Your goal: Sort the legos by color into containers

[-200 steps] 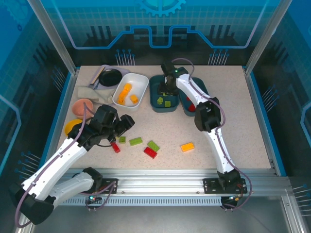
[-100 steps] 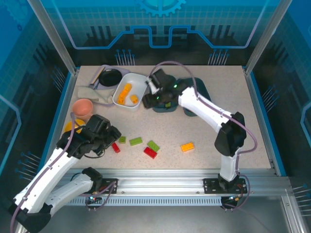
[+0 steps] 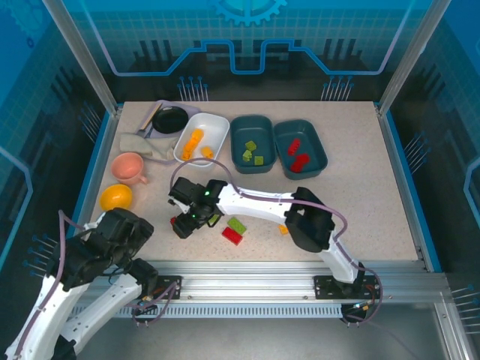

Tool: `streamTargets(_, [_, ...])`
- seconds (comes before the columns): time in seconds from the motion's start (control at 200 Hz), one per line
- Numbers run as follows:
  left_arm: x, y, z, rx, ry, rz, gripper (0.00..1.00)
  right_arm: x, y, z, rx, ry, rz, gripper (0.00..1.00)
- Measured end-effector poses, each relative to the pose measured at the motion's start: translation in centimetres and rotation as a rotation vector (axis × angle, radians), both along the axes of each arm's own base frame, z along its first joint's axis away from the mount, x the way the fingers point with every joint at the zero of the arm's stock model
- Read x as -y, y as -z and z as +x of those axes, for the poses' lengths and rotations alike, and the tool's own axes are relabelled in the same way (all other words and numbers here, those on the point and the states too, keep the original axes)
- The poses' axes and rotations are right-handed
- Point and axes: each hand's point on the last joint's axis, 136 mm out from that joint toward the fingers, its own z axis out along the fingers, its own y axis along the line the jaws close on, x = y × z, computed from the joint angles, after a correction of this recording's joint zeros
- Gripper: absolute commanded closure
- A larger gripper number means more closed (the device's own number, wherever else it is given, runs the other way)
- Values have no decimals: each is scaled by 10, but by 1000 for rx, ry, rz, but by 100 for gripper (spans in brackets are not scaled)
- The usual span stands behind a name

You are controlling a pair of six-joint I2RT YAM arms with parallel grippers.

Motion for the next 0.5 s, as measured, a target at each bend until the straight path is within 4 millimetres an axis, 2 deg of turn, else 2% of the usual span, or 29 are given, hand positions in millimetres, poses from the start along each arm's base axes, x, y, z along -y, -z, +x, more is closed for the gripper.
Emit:
streamTargets(0.15, [-3, -1, -6, -10, 2, 7, 25, -15, 22, 6, -34, 38, -21, 36])
streamTargets(0.32, [-4, -2, -9, -9, 3, 5, 25, -31, 37, 13, -50, 66, -24, 42])
streamTargets(0.425, [-5, -2, -9, -8, 5, 6, 25, -40, 46, 16, -58, 79, -26, 51])
streamTargets(0.5, [-6, -2, -10, -10, 5, 8, 25, -42, 53, 19, -60, 93, -43, 62])
